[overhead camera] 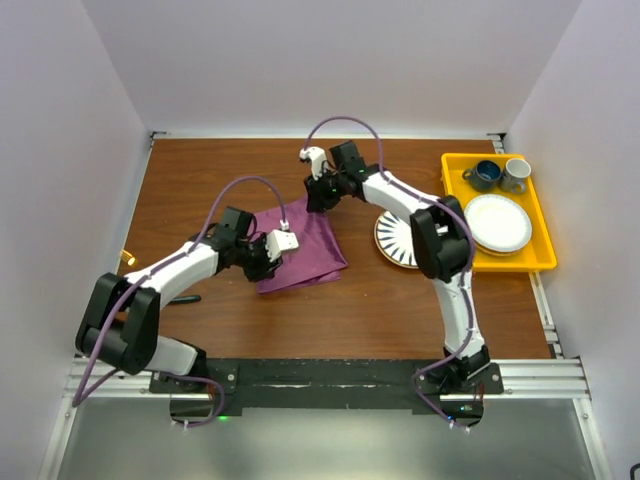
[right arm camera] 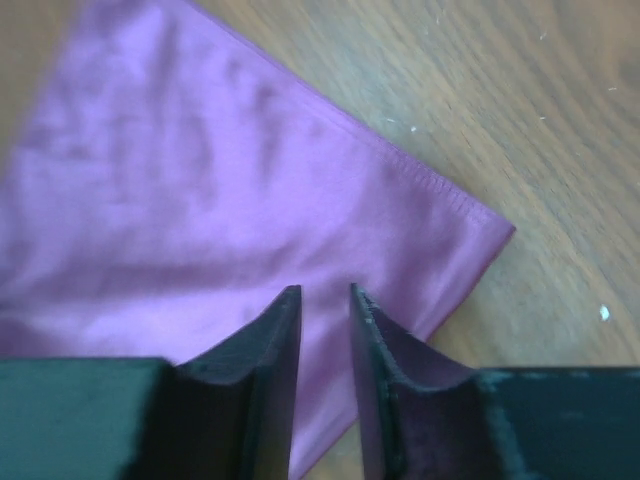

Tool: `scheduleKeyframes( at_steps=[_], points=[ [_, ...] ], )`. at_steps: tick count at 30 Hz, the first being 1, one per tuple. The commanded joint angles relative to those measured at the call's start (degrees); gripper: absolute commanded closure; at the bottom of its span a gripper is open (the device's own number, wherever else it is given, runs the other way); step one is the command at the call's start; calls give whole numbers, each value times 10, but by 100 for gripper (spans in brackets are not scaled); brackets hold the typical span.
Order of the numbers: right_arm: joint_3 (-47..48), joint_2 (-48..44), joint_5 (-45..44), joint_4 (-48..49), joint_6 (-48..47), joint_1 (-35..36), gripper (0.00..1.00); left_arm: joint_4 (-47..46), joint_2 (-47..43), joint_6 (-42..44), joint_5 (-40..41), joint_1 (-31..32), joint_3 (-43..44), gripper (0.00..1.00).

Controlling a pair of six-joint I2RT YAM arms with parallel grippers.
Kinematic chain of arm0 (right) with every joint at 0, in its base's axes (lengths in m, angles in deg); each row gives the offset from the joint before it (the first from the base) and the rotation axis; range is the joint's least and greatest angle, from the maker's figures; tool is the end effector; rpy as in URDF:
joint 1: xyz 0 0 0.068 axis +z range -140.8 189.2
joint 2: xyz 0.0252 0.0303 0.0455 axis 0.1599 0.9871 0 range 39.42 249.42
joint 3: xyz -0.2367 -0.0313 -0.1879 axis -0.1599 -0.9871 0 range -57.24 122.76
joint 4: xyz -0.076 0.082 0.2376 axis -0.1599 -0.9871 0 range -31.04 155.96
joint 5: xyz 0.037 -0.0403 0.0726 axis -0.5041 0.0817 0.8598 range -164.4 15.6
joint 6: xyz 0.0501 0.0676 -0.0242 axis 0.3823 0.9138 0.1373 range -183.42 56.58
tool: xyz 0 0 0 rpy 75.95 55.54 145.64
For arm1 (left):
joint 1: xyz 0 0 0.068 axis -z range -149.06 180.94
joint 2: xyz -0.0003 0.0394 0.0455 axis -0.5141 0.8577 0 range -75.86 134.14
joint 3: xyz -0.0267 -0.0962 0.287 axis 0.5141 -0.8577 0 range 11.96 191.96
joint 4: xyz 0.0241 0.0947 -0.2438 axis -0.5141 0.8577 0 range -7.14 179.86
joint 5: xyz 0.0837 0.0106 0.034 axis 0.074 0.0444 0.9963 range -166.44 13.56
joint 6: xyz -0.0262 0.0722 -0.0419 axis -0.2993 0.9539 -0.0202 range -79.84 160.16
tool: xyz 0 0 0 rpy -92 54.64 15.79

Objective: Fold the napkin into a case and place the utensils inside
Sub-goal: Move the lower triangle-folded napkin to the center of the board, then smooth out the lower triangle-folded napkin at the center of the board.

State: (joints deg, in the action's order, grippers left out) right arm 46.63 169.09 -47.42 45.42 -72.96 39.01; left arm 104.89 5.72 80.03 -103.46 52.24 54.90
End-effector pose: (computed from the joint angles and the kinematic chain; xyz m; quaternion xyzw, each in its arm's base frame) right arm 0.4645 0.3068 0.1845 -0.3856 0.8208 0.2768 0.3179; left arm 0.2449 -0.1333 0.1747 0.5296 0.7796 -0.1834 0.2795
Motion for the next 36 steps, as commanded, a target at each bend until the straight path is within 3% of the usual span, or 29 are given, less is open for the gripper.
scheduleKeyframes(
  at_steps=[1,10,16,20,21,22,25,36],
  points=[
    [-83,-166,61,23,129,-29,64,-59,-54,-58,-36,9,37,52],
    [-388,-383,108,81,252,-48,71,-116,12,-91,-13,61,55,50],
    [-461,-367,146,100,294,-49,73,-134,61,-135,-12,72,72,50],
    [-517,-377,176,164,377,-49,57,-131,82,-156,-10,74,87,50],
    [-537,-389,178,221,405,-50,55,-131,84,-161,-12,74,92,50],
    [-557,-401,171,249,456,-49,44,-131,85,-165,-13,74,93,50],
    [-628,-442,156,340,542,-49,25,-134,84,-170,-12,79,89,50],
    [-663,-392,177,477,703,-22,10,-164,72,-221,-4,115,59,51]
  ],
)
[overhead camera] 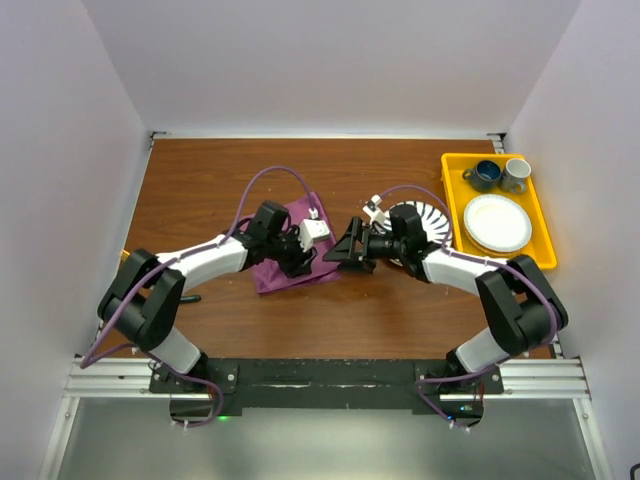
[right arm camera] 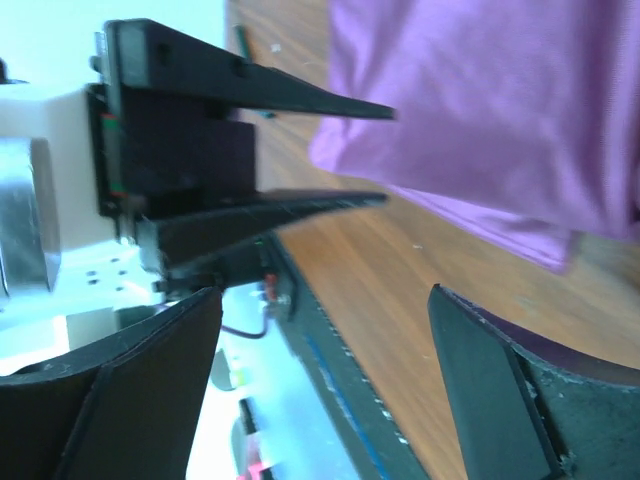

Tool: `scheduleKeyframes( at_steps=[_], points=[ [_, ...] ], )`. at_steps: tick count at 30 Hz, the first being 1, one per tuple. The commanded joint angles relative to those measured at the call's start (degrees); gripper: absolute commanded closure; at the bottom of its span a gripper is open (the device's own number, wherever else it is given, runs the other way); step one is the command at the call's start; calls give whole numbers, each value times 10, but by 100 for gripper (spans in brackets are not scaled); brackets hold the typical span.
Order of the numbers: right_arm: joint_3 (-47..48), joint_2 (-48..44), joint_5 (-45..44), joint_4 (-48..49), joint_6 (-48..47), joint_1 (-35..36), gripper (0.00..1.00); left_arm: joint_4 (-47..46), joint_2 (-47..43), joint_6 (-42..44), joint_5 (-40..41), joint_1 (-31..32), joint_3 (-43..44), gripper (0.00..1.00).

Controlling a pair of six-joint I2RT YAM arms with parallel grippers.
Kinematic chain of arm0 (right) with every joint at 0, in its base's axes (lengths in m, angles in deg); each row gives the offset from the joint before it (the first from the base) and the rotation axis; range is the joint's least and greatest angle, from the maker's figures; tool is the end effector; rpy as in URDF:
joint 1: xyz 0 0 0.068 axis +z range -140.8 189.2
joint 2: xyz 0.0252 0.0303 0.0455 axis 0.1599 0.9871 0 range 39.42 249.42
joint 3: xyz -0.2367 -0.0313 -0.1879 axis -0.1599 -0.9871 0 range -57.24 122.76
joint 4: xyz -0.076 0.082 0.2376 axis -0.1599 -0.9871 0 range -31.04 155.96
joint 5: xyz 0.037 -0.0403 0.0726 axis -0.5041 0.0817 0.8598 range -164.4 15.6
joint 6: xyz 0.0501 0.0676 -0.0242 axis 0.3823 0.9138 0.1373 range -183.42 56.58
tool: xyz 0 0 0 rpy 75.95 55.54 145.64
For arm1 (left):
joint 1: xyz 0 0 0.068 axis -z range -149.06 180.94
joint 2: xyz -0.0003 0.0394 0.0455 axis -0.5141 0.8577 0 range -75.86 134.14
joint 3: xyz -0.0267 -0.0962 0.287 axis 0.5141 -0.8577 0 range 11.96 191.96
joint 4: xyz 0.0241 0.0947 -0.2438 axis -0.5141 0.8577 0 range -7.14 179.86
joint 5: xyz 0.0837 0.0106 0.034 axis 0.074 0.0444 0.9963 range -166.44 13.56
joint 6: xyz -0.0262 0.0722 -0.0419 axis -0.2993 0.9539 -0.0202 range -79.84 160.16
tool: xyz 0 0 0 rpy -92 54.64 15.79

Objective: Fold the napkin into a case and place the utensils inside
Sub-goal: Smooth out the lower triangle-folded napkin at the center of the board.

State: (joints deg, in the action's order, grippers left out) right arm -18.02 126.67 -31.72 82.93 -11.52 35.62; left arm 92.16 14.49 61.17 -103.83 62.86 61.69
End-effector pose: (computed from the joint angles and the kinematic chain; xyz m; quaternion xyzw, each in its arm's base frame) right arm 0.2697 0.1929 0.1985 0.0042 0.8304 0.5351 0.1553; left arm 0.2696 -0.2099 0.1855 0.4794 0.7809 -0.2531 0.3104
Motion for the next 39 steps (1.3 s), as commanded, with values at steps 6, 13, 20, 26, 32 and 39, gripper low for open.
scheduleKeyframes(
  at_steps=[6,13,20,26,32,39],
  points=[
    [-58,71,-6,217,143,14,2,-46,-18,-29,-16,20,-20,51],
    [-89,90,-7,357,165,12,4,-150,-109,-26,-9,19,-114,46],
    [-30,72,-3,146,-8,13,88,-140,-152,22,-13,19,-136,48],
    [-9,51,-61,28,-74,15,100,-154,-142,40,18,20,-142,54],
    [16,73,-80,-9,-89,30,100,-163,-111,47,40,29,-129,55],
    [28,93,-120,-30,-104,38,100,-176,-83,62,54,56,-121,55]
  ],
)
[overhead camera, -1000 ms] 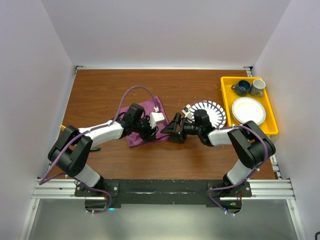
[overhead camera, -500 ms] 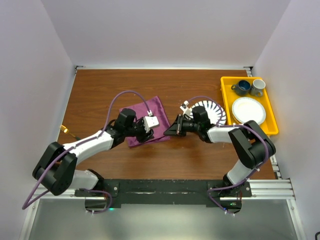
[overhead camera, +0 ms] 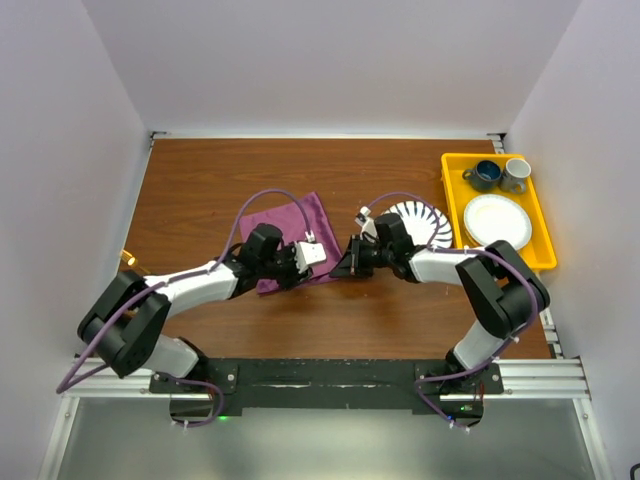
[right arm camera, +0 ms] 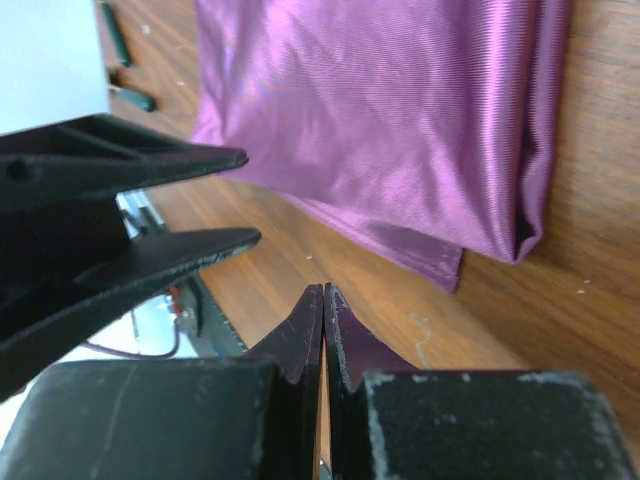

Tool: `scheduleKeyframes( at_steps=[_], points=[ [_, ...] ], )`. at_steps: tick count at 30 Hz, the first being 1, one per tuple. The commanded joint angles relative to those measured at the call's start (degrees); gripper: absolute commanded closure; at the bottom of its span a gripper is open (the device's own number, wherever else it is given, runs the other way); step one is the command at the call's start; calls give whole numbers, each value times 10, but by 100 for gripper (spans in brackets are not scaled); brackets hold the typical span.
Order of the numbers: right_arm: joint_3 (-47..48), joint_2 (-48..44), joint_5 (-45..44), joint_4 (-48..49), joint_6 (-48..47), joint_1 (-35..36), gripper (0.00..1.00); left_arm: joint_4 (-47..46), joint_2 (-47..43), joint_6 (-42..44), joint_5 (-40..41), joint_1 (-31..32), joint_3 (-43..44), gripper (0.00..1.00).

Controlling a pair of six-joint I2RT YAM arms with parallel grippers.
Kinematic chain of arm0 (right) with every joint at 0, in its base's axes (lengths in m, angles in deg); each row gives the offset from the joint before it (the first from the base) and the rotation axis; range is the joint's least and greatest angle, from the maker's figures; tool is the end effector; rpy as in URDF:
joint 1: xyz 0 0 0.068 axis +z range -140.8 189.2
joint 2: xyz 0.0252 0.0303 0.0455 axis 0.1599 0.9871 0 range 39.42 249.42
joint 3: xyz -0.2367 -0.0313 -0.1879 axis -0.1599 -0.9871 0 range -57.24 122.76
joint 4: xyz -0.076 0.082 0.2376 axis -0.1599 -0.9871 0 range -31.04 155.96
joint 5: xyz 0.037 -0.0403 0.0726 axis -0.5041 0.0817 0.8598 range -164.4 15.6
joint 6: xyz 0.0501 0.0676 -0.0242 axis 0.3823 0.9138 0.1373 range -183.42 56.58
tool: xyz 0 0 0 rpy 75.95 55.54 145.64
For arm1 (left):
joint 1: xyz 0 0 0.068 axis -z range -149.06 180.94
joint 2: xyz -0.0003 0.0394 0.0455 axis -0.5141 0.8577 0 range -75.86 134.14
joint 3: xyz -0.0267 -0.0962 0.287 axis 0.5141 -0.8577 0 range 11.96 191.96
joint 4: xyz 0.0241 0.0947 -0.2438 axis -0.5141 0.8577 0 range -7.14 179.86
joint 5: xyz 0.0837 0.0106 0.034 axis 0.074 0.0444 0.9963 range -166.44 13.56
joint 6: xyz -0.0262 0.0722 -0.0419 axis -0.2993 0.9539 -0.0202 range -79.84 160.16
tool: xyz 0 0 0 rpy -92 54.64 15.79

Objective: Fold the napkin into a case and place the utensils inside
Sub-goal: Smooth out the lower triangle-folded napkin at the center of the board.

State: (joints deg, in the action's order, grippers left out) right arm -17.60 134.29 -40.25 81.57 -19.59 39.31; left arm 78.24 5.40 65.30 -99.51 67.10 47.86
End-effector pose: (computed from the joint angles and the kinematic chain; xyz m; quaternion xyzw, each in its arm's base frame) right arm 0.2734 0.2090 0.1521 -0.0207 0.8737 0.4570 0.1653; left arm 0.2250 -0.2021 0.1782 0.5258 0.7237 -0.2202 0.3891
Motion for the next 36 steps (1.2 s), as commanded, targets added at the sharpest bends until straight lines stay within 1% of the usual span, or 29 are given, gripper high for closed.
scheduleKeyframes(
  at_steps=[1,11,20,28,31,35,36],
  points=[
    [25,20,-37,-16,-23,1,100,-37,14,25,14,16,18,55],
    [38,47,-71,-38,-44,6,100,-31,42,30,25,34,41,55],
    [40,59,-85,-54,-45,6,100,-20,77,34,50,59,79,61],
    [41,52,-87,-60,-45,7,100,0,117,43,59,66,108,64],
    [40,52,-87,-60,-46,7,100,4,128,47,64,68,113,67],
    [40,51,-88,-61,-48,6,100,12,140,47,65,68,121,81],
    [40,51,-88,-60,-48,7,100,15,142,48,65,68,123,83]
  ],
)
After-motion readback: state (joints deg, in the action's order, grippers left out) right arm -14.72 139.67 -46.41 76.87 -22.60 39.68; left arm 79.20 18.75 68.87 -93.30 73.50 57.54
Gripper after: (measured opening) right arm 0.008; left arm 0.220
